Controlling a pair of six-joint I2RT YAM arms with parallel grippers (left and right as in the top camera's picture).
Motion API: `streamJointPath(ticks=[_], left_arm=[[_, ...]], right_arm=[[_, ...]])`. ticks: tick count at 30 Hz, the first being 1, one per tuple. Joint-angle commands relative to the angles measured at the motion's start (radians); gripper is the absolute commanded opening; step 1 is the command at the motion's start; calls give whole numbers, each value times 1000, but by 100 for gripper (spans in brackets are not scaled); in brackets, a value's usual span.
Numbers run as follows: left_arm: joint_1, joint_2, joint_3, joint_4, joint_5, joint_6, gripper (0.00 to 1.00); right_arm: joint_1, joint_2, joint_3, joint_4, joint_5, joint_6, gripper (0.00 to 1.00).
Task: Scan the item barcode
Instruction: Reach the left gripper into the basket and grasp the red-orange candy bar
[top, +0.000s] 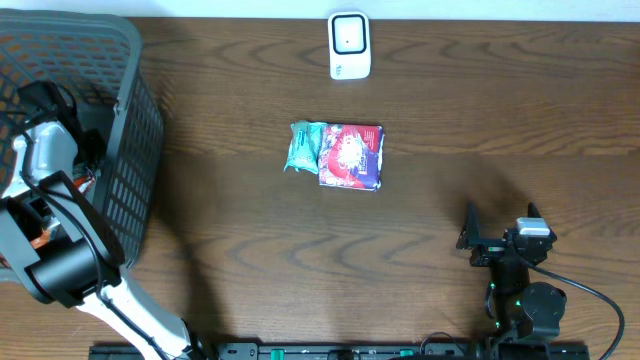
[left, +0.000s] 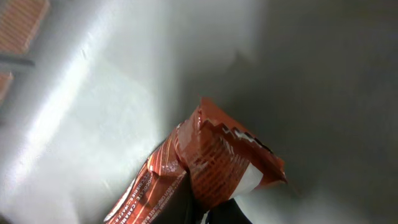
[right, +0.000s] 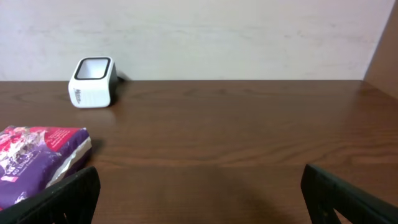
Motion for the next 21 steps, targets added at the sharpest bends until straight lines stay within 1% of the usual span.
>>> streamJointPath(ticks=[1, 3, 5, 7, 9, 16, 21], left_arm=[[3, -99, -17, -21, 47, -61, 7], [3, -203, -8, -12, 47, -143, 7], [3, -286, -7, 8, 85, -179, 8], [3, -376, -7, 31, 164, -183, 7], [3, -462, -7, 36, 205, -189, 7], [3, -729, -7, 67, 208, -251, 7], [3, -836, -7, 69, 206, -251, 7]], right_arm=[[7, -3, -1, -5, 1, -8, 99], [7, -3, -1, -5, 1, -7, 99], [7, -3, -1, -5, 1, -7, 99], [7, -2, -1, -5, 1, -8, 99], [7, -2, -1, -5, 1, -8, 99], [7, -2, -1, -5, 1, -7, 99], [7, -2, -1, -5, 1, -7, 99]])
